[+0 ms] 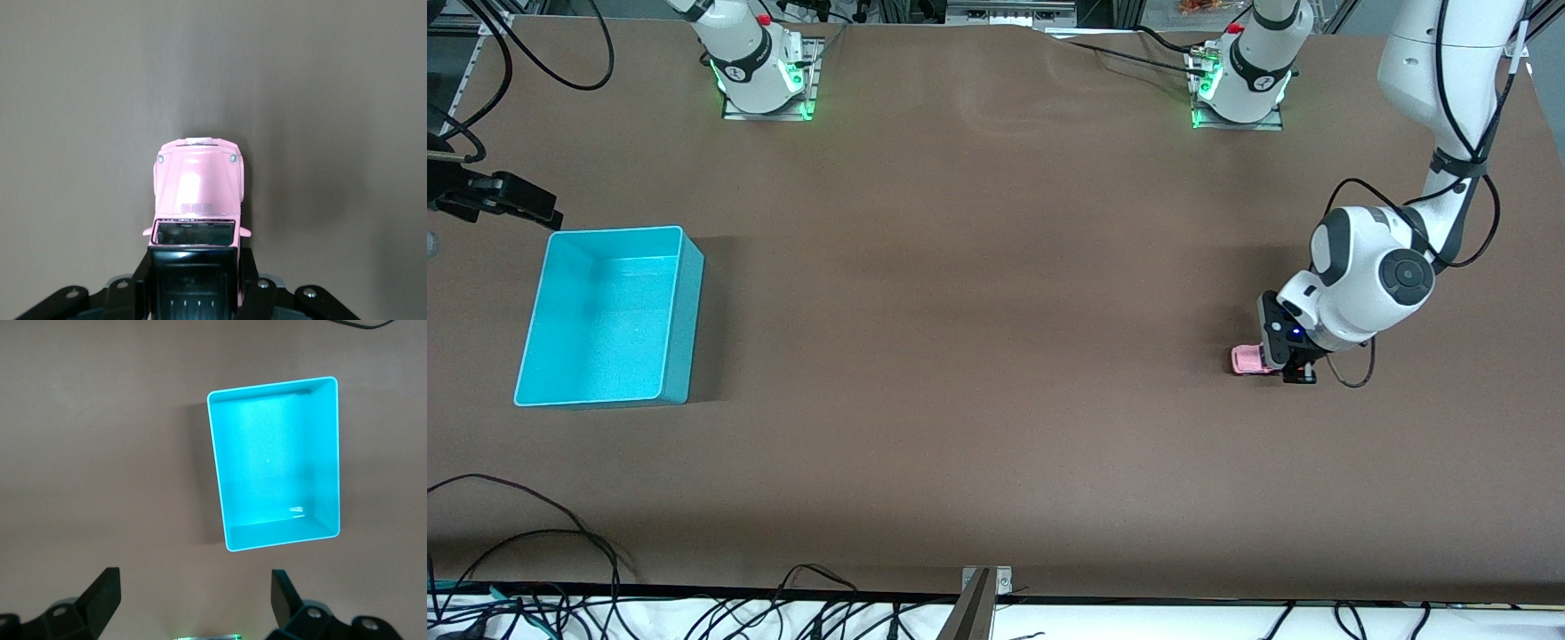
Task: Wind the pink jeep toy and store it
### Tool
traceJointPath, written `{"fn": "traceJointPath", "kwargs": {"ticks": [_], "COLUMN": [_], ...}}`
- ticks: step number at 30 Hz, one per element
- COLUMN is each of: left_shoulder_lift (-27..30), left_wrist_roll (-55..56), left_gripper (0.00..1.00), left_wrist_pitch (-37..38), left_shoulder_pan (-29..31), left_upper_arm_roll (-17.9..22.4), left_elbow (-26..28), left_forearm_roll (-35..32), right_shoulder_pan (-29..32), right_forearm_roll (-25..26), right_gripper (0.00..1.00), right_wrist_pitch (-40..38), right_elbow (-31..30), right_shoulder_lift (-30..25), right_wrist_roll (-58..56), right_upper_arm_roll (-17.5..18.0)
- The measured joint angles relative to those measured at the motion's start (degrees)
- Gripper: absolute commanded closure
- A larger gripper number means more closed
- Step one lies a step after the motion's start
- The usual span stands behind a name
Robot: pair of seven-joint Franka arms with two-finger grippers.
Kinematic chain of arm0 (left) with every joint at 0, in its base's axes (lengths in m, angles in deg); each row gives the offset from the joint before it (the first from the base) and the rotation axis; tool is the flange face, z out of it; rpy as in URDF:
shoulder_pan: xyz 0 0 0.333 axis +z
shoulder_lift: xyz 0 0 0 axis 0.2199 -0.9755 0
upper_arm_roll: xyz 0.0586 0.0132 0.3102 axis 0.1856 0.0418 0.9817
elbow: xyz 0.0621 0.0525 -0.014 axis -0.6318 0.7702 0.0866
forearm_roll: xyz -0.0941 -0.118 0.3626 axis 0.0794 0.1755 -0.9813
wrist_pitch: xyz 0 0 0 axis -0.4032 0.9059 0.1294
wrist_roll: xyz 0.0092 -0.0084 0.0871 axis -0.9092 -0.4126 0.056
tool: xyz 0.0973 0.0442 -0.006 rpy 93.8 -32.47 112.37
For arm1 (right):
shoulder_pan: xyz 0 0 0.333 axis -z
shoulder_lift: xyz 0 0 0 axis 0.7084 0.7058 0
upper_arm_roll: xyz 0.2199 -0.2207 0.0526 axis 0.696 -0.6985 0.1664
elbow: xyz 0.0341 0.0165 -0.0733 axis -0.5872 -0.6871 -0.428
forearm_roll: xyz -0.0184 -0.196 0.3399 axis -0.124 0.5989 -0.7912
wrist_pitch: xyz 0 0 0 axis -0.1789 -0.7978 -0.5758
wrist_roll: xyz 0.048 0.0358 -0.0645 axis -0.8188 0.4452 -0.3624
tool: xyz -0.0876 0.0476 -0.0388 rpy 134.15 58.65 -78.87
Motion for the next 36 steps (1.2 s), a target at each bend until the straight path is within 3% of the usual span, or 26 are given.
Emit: {"fn": "traceJointPath", "kwargs": {"ticks": [31,36], "left_shoulder_lift": [-1.1,-1.1], "left_wrist_roll": [0.1,0.1], "left_gripper": [1.0,1.0], "left_wrist_pitch": [0.9,0.9], "left_shoulder_pan": [-1.8,-1.5], "left_upper_arm_roll": [-0.6,-0.2], "left_elbow": [1.0,1.0], "left_forearm_roll": [2.6,2.6], "right_shoulder_pan": [0.3,0.3], "right_forearm_roll": [-0.1,-2.0], "right_gripper": [0.0,0.0], "right_wrist_pitch": [0.2,0.2], "right_elbow": [0.0,0.0], "right_shoulder_lift": [0.2,0.0], "right_wrist_roll": [-0.2,-0.2], "right_upper_arm_roll": [0.1,0.2]}}
